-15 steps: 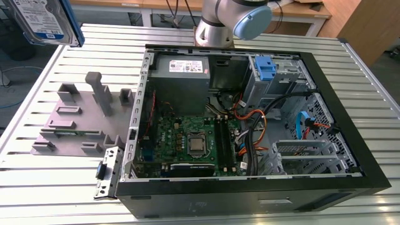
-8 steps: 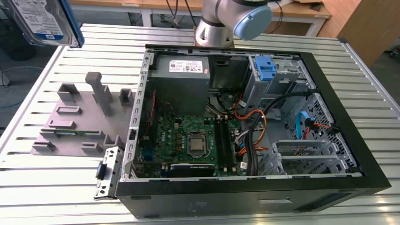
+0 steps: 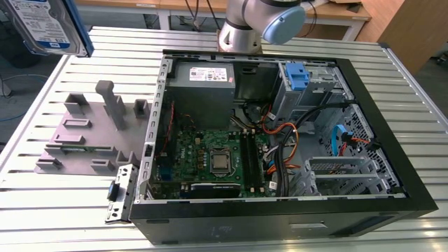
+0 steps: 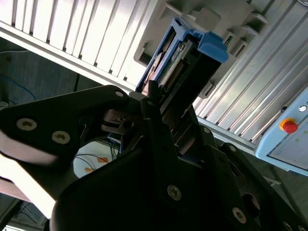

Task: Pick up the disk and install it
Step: 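Pick up the disk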

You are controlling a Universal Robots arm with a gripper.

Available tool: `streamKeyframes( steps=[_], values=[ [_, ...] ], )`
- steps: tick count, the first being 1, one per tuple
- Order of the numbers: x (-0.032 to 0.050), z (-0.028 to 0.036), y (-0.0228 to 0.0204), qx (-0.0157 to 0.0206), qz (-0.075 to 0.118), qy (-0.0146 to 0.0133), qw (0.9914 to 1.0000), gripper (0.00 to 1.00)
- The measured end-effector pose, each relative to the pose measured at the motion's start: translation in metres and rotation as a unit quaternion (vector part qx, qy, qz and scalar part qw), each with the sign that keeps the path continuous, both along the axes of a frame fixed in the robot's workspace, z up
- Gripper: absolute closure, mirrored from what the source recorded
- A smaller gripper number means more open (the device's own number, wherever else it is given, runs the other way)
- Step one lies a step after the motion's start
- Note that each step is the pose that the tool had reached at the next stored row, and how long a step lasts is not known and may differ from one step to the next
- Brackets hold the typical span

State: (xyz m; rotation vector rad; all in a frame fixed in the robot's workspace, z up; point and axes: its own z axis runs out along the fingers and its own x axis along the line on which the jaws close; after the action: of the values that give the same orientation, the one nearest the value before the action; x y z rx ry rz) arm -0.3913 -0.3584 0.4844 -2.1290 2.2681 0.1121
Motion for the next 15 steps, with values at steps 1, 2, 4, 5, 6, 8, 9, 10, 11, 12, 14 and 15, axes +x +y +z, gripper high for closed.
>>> streamKeyframes(
  steps=[1, 2, 4, 5, 6, 8, 9, 10, 11, 12, 14, 15],
  values=[
    [0.0003, 0.0, -0.0017, 0.0, 0.0, 0.0, 1.0, 0.65],
    [0.0007, 0.0, -0.0034, 0.0, 0.0, 0.0, 1.0, 0.65],
    [0.0012, 0.0, -0.0063, 0.0, 0.0, 0.0, 1.0, 0.65],
    [0.0015, 0.0, -0.0073, 0.0, 0.0, 0.0, 1.0, 0.65],
    [0.0022, 0.0, -0.0077, 0.0, 0.0, 0.0, 1.0, 0.65],
    [0.0052, 0.0, -0.008, 0.0, 0.0, 0.0, 1.0, 0.65],
    [0.0076, 0.0, -0.0081, 0.0, 0.0, 0.0, 1.0, 0.65],
    [0.0103, 0.0, -0.0081, 0.0, 0.0, 0.0, 1.0, 0.65],
    [0.0132, 0.0, -0.0082, 0.0, 0.0, 0.0001, 1.0, 0.65],
    [0.0159, 0.0, -0.0082, 0.0, 0.0, 0.0, 1.0, 0.65],
    [0.0214, 0.0, -0.0082, 0.0, 0.0, 0.0001, 1.0, 0.65],
    [0.024, 0.0, -0.0082, 0.0, 0.0, 0.0001, 1.0, 0.65]
  ],
)
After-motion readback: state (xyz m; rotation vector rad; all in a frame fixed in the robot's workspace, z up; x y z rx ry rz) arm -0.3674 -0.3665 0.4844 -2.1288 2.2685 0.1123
